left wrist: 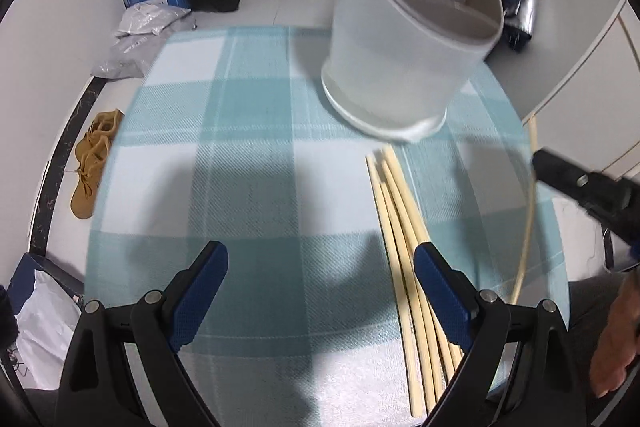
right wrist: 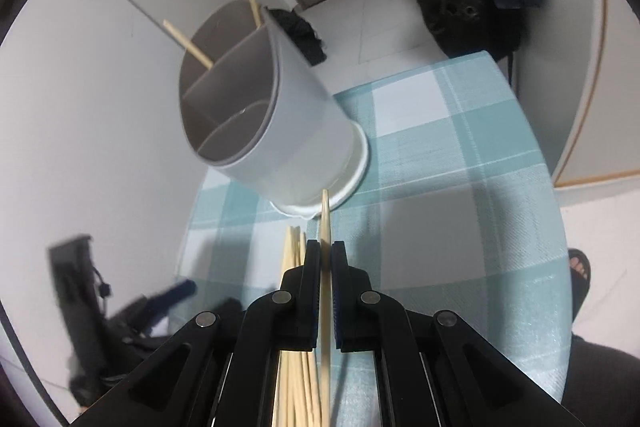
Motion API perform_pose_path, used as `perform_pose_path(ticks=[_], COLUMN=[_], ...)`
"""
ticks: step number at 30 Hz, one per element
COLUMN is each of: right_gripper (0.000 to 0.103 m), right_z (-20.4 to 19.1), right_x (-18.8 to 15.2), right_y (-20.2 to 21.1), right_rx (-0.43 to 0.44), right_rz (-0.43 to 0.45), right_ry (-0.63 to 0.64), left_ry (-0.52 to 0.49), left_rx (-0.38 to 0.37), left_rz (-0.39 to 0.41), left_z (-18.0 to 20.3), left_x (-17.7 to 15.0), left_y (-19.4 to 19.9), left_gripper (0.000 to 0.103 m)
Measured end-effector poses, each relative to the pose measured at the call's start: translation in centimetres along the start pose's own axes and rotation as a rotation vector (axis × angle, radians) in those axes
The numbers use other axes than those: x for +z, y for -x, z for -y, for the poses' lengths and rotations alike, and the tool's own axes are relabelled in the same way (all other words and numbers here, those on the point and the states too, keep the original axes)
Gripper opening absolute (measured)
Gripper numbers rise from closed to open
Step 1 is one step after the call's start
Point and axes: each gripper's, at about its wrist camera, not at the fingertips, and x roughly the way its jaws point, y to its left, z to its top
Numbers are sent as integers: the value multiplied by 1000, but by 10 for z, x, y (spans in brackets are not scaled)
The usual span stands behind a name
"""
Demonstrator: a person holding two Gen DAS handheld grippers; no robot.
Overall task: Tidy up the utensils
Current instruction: 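Lower the right gripper to the chopstick pile and pinch another chopstick, then lift the chopstick with the right gripper toward the white holder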
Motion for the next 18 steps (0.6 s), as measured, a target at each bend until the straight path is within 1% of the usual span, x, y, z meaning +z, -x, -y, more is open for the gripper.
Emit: perform_pose_path(ticks=[3,5,7,8,9,12,16,18], right_gripper=[4,4,4,4,4,4,4,4], right_z=[10,10,18,21,24,33,40,43], right_x=[-10,-16,-21,-23,-24,-24,-31,-34], right_y=[11,18,24,26,28,29,34,33], right_rx=[8,11,25,21,22,24,17,17], right_rz=[33,58,84,96,99,110,154,153], right_ry=[-17,-44,-68,-68,-67,-79,-68,-64], left_ry=[-26,-47,-32,-36,-40,-40,-33,-56], left_rx=[23,57,61,66,65,68,81,119], left_rz=[-33,-58,-80,-66,-78,-67,-60,-69], left_z=[6,7,3,3,3,2,3,7], left_x=[-3,-4,-6,-5,-5,-7,-6,-5], left_y=[-8,-16,-19,-18,-18,-17,-20,-24], left_gripper=[91,91,91,91,91,91,92,92])
